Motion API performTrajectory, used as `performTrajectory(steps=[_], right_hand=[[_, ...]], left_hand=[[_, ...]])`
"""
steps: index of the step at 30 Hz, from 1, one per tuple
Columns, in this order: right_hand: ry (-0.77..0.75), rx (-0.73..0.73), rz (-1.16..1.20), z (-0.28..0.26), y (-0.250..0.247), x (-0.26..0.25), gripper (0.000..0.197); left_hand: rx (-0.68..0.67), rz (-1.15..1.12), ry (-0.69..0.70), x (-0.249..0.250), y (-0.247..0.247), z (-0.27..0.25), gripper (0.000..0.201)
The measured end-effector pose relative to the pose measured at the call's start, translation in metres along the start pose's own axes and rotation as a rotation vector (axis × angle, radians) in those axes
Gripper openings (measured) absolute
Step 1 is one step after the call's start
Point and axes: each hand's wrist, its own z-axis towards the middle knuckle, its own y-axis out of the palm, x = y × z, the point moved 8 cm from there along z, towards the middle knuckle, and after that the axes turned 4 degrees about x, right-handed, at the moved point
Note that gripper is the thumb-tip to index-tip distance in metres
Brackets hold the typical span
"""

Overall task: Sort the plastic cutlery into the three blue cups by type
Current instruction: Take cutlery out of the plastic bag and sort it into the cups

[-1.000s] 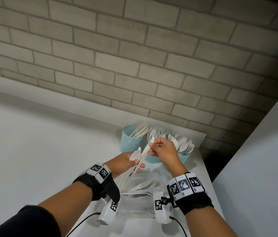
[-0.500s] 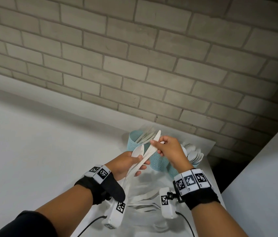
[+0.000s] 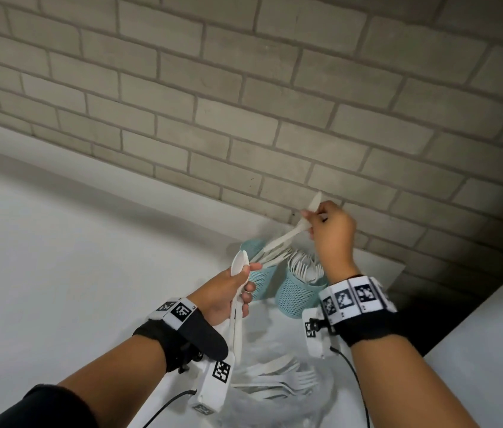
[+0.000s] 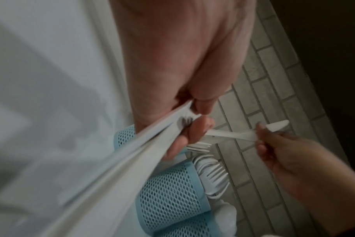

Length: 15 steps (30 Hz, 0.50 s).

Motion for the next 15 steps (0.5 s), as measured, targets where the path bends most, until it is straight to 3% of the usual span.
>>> performTrajectory(steps=[8, 12, 15], right_hand=[[0.044, -0.395, -0.276, -0.035, 0.077, 0.03, 0.02], [0.003, -0.264, -0.287, -0.03, 0.063, 0.02, 0.036], [-0.066, -0.208, -0.16, -0.03, 0.052, 0.005, 0.026]], left_hand=[[-0.071, -0.213, -0.103, -0.006, 0.0, 0.001, 0.03], [-0.089, -0.257, -0.095, 0.0, -0.001, -0.003, 0.03], [-0.1, -0.279, -0.076, 0.004, 0.001, -0.004, 0.029]])
